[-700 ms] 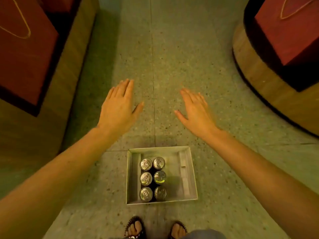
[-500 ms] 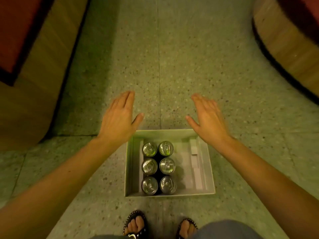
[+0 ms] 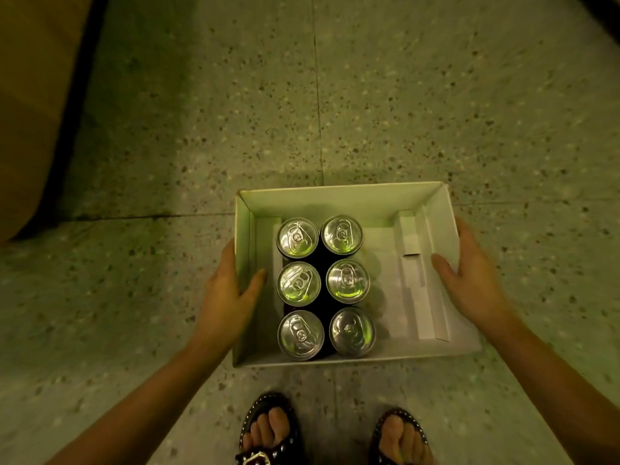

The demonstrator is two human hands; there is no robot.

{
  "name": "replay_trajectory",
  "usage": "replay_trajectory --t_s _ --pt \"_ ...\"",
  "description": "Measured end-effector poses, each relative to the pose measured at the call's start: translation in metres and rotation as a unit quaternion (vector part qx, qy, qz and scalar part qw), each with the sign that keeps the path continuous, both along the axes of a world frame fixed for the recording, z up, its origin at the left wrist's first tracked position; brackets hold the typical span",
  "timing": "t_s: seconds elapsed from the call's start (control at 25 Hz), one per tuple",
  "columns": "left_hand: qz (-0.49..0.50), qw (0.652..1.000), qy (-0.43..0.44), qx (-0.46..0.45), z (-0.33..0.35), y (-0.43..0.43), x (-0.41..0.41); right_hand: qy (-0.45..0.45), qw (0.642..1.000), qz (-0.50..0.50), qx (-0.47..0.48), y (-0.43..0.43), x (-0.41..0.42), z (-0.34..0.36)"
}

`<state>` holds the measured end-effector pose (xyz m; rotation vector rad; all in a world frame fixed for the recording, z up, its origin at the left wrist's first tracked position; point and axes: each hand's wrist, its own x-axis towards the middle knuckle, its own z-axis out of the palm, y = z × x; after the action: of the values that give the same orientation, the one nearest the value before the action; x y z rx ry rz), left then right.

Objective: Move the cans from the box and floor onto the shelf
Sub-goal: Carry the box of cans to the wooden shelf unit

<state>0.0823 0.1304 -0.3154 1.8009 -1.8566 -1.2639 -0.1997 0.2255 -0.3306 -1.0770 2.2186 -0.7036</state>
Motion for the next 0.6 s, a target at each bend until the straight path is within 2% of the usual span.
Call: replay_trajectory --t_s 0.2,0.44,0.6 --pt "0.086 0.993 0.053 0.054 -0.009 0.008 0.001 -0.097 0.994 -0.049 -0.028 0.011 0.006 0.004" --pt "0.054 0.998 0.012 0.026 -0.005 0.002 0.000 -0.113 0.991 -0.069 -0.033 0.004 0.005 0.007" --pt "0.046 0.999 0.008 -0.007 0.024 -0.019 -0.012 -0.104 0.991 -0.066 -0.047 -0.019 -0.005 0.037"
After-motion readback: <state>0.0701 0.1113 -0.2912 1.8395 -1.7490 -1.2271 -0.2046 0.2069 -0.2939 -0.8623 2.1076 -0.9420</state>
